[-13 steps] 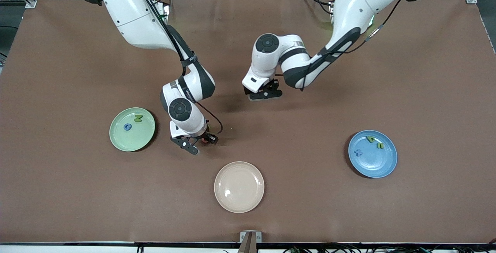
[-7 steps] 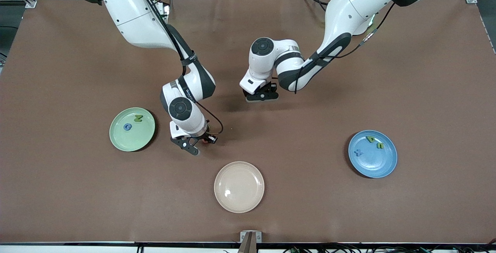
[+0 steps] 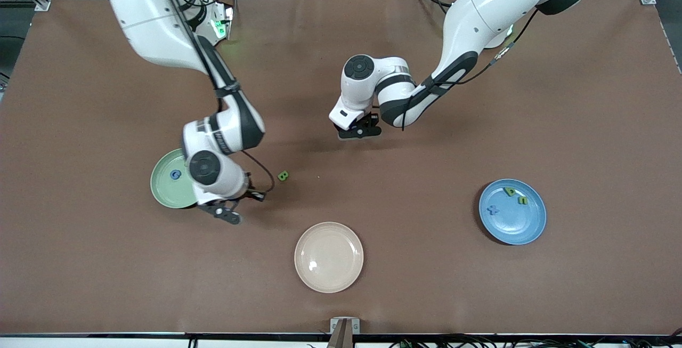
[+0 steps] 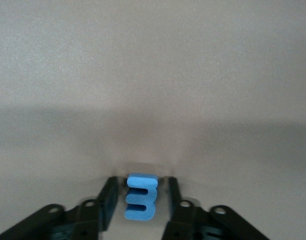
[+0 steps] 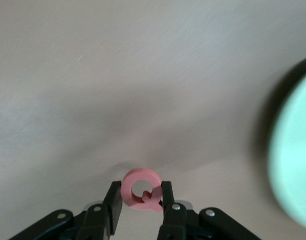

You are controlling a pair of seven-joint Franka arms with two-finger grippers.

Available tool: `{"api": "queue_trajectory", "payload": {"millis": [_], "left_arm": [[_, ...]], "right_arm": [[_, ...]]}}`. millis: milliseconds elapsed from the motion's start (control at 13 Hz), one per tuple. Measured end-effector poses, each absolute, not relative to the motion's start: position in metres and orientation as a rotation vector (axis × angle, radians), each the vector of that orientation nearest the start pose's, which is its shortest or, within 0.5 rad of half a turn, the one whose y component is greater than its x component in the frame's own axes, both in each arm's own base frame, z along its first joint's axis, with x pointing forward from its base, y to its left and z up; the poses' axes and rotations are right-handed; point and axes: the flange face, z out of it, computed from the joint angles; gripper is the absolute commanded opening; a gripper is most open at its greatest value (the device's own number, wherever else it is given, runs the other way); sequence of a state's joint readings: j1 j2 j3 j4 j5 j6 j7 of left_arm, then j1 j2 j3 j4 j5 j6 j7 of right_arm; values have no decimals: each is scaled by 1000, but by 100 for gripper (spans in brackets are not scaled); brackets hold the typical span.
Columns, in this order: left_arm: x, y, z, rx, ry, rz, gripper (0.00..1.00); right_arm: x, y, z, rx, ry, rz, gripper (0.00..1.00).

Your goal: Sort upper and lower case letters into plates

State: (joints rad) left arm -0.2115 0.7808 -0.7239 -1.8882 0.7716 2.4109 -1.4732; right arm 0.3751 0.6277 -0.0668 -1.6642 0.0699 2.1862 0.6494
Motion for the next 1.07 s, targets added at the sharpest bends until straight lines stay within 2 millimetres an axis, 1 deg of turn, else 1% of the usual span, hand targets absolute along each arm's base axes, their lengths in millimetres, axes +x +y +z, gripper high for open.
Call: {"api": "queue_trajectory", "payload": {"millis": [77,153,230,307,383,460,537,614,690,844,920,997,1074], "left_arm": [[390,-488,173,-3164,-152,-41,16],[392,-487,174,-3161,-158,-45,3],[395,-486,175,-3162,-163,-53,0],[399,-484,175,-3160,-176,-59,0],[408,-479,175,-3156,-199,-71,0],[422,-470,179,-3148,-236,-90,0],[440,-456,186,-3128,-285,-115,0],[462,-439,200,-3103,-340,-155,0],[486,-418,217,-3081,-385,-202,0],[534,-366,256,-3044,-421,-290,0],[555,-335,271,-3027,-431,-308,0],[576,-302,281,-3012,-449,-311,0],[593,-269,286,-2997,-457,-304,0]], "right_arm": [[638,184,246,-3121,542,171,0],[633,158,252,-3124,495,188,0],[626,134,255,-3126,458,210,0],[617,113,256,-3126,431,232,0],[607,97,252,-3125,411,243,0],[596,84,246,-3124,396,242,0],[586,72,237,-3124,385,237,1],[576,64,226,-3125,379,227,1],[568,60,214,-3126,378,211,1],[555,60,199,-3127,373,174,2],[552,61,196,-3127,370,165,5],[550,61,194,-3127,368,167,15],[550,61,194,-3127,368,167,38]]}}
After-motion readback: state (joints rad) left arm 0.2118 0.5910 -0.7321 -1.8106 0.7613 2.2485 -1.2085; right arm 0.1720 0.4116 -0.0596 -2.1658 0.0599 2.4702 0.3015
